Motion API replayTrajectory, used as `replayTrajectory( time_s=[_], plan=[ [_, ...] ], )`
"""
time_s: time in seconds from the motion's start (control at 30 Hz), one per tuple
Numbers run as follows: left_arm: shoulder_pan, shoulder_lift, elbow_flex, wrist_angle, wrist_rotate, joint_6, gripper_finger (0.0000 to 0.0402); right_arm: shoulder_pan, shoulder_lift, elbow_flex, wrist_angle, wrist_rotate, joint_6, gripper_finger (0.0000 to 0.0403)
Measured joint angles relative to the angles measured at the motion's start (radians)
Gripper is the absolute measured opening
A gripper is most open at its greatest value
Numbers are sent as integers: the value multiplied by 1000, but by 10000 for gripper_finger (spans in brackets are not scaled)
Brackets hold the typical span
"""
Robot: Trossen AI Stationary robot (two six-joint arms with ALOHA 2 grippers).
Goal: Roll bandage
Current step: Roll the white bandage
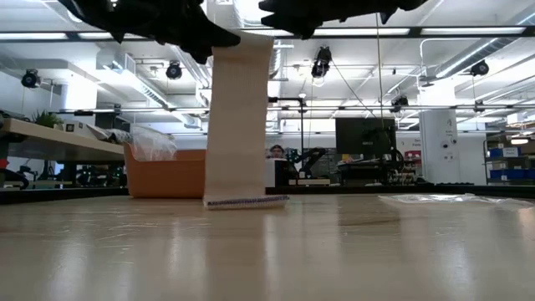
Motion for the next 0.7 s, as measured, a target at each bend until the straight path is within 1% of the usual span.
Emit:
replayTrajectory(
  time_s=[0.07, 0.13, 0.27, 0.4, 0.6, 0.7],
  plan=[
    [-1, 4, 29, -59, -6, 33, 103, -1, 12, 5, 6, 0, -8, 297],
    [-3, 6, 53, -77, -6, 62, 101, -5, 28, 5, -1, 0, -2, 296],
    [-11, 5, 56, -68, -6, 101, 98, -17, 44, 5, 8, 0, 13, 287],
    [-12, 5, 56, -65, -4, 103, 103, -21, 60, 5, 8, 1, 7, 274],
    [-17, 2, 56, -43, -4, 103, 98, -20, 87, 2, 9, -1, -11, 252],
    [-17, 0, 55, -32, -4, 98, 101, -20, 88, 2, 15, -7, -11, 238]
  ],
)
